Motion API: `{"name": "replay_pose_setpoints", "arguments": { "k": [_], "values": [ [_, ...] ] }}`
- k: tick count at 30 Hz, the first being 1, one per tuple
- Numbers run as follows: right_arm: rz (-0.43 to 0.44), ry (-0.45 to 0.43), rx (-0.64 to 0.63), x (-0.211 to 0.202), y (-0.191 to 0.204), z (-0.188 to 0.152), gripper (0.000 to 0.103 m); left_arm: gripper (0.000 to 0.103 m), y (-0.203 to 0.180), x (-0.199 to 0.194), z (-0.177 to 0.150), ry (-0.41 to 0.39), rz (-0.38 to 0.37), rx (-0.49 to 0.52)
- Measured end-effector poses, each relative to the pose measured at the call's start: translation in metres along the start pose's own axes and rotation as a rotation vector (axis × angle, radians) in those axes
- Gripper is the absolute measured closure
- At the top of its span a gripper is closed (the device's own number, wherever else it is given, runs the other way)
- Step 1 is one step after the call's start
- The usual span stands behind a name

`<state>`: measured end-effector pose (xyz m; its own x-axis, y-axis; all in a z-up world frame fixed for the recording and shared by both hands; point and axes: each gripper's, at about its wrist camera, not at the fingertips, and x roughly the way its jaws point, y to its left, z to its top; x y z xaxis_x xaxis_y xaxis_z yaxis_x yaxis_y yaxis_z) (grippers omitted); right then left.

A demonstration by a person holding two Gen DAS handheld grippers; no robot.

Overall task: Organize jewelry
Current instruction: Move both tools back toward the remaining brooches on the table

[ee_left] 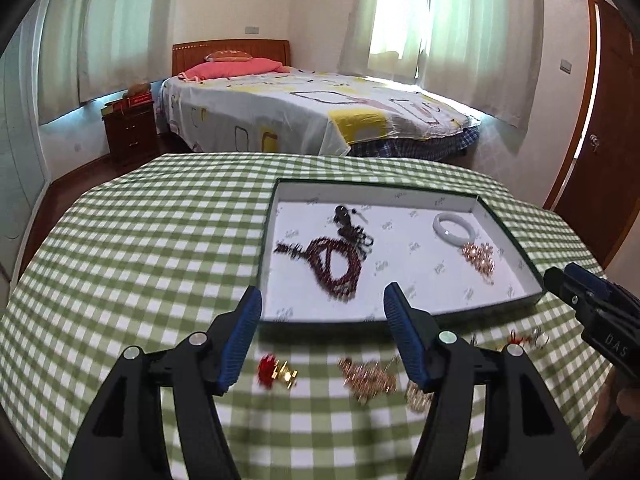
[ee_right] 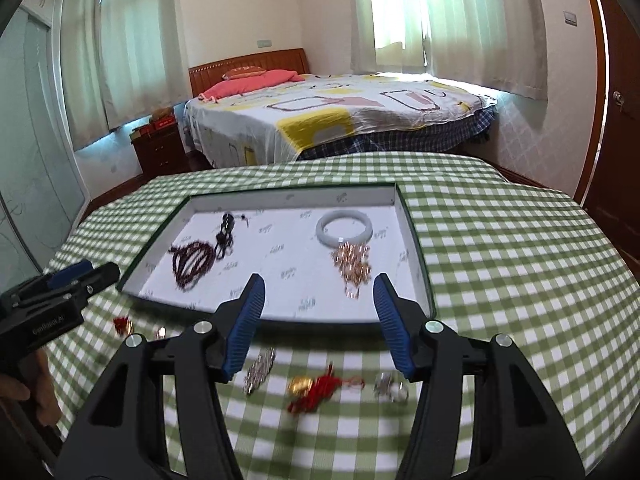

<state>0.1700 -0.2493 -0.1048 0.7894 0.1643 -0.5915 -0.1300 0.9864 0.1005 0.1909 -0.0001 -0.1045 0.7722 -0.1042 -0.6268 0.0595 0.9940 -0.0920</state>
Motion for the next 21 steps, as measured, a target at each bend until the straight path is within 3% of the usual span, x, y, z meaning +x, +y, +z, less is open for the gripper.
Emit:
{"name": "replay_pose_setpoints", "arguments": {
  "k": [14, 18, 21],
  "values": [
    [0.022, 0.149, 0.009, 0.025, 0.004, -0.047, 0.049, 0.041, 0.014, -0.001, -0.034, 0.068, 0.039, -0.019],
    [0.021, 0.173, 0.012, 0.032, 0.001, -0.05, 0.059, 0.041, 0.017, 0.004, -0.04, 0.09, 0.046, -0.023],
    [0.022, 0.187, 0.016, 0.039, 0.001, -0.05, 0.059, 0.041, 0.018, 0.007, -0.043, 0.1, 0.048, -0.026]
  ]
}}
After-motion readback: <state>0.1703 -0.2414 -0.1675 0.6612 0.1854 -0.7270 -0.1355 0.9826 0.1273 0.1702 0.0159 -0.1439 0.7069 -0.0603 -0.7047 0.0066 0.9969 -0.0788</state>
